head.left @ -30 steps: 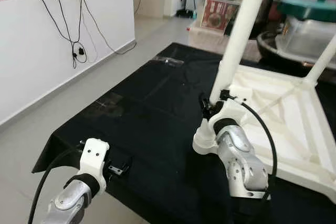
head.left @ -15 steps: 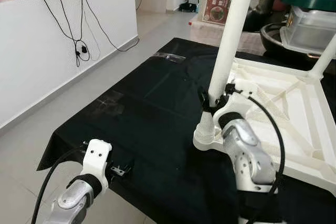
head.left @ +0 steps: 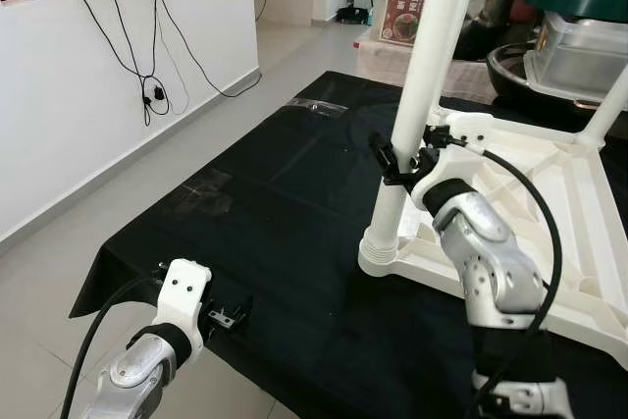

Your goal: Building children table

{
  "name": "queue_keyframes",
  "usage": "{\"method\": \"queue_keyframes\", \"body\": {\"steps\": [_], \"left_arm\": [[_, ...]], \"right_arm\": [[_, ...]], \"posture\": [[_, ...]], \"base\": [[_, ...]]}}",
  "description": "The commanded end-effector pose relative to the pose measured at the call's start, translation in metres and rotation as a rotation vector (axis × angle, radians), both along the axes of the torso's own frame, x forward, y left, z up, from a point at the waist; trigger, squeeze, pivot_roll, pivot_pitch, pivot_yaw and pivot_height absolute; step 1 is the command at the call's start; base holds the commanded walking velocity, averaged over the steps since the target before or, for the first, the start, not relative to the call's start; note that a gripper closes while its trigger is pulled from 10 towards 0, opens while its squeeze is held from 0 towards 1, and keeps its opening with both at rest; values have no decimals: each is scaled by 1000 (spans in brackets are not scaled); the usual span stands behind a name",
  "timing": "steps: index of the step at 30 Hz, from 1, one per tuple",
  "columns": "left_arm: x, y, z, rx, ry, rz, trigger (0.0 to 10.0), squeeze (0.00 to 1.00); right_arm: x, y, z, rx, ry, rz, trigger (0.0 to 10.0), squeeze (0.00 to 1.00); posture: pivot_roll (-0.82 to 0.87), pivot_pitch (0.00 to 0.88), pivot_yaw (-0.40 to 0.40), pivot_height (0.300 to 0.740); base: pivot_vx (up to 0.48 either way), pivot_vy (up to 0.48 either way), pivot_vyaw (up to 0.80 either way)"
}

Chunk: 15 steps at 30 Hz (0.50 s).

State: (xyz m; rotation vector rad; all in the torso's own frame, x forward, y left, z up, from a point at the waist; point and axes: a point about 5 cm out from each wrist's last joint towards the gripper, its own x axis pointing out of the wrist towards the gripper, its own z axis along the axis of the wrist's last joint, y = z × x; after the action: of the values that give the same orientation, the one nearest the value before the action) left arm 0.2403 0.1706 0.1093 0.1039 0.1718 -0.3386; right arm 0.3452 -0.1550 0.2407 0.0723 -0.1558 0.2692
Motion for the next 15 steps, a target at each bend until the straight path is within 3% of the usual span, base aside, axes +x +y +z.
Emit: {"method": "queue_keyframes", "body": {"steps": [1,7,8,10,11,15], "left_arm": [[0,0,-2,12,6,-11,10000,0],[0,0,-3,13,4,-13,10000,0],[0,-1,-4,13,3,-12,10000,0],[0,-1,-4,13,3,-12,10000,0],[0,-1,-4,13,3,-12,10000,0],[0,-1,-4,13,3,-10,10000,0]], "right_arm": [[7,-5,8,-23,-24,22,10000,0],[22,-9,17,-173,-19,182,10000,0],[25,-9,16,-226,-6,225,6549,0],[25,-9,16,-226,-6,225,6549,0],[27,-9,14,-289,13,302,0,0],[26,-8,10,-335,36,352,0,0]], "posture": [[66,0,-45,740],[65,0,-54,740],[64,0,-55,740],[64,0,-55,740],[63,0,-59,740],[66,0,-63,740]], "base": [[0,0,0],[0,0,0],[0,0,0],[0,0,0],[0,0,0],[0,0,0]]}}
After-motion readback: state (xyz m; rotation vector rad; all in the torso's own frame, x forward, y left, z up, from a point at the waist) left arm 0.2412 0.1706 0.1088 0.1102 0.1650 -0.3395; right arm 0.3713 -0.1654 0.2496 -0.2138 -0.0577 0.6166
